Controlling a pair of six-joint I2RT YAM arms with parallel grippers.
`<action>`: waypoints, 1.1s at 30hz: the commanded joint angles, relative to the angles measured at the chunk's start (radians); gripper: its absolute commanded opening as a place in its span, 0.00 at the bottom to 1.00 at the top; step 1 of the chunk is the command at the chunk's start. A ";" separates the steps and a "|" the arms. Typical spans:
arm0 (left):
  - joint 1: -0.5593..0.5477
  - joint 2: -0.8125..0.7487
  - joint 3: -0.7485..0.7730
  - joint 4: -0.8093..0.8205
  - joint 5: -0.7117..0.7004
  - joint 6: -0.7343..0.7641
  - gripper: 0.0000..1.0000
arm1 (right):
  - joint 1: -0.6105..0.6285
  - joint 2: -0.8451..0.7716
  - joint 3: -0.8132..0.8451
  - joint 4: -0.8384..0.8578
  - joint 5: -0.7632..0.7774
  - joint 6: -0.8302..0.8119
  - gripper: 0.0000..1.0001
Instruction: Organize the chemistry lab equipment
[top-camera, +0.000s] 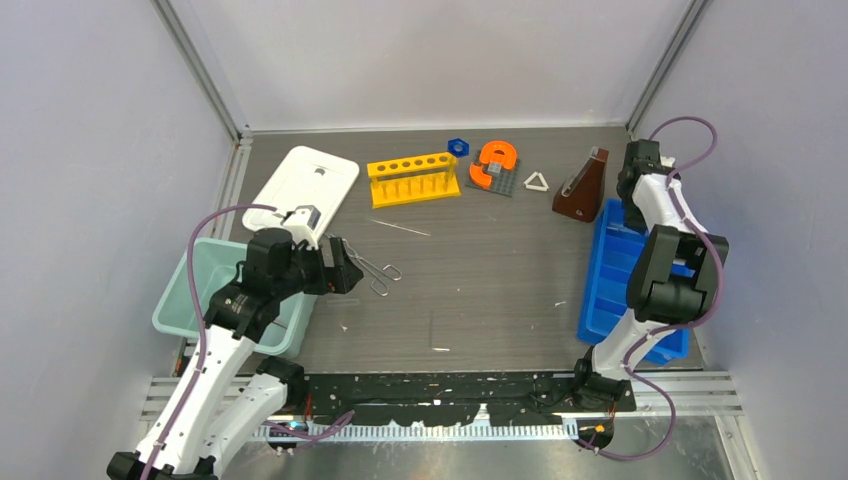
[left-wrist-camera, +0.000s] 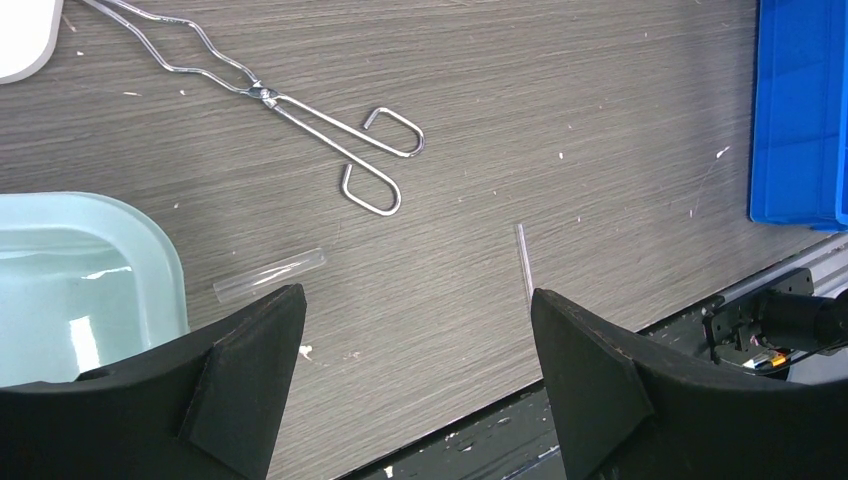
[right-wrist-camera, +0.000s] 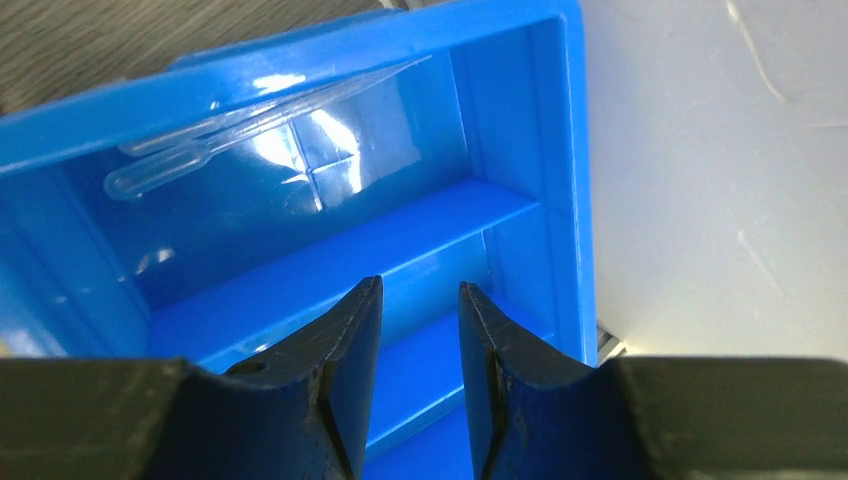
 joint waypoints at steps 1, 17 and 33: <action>-0.002 -0.003 0.010 0.002 -0.014 0.007 0.86 | 0.014 -0.124 0.059 -0.072 -0.047 0.102 0.40; -0.003 0.112 0.026 -0.025 -0.071 -0.020 0.84 | 0.401 -0.458 -0.086 -0.144 -0.259 0.365 0.35; -0.003 0.445 0.225 0.018 -0.284 -0.244 0.65 | 0.684 -0.561 -0.339 0.120 -0.393 0.477 0.33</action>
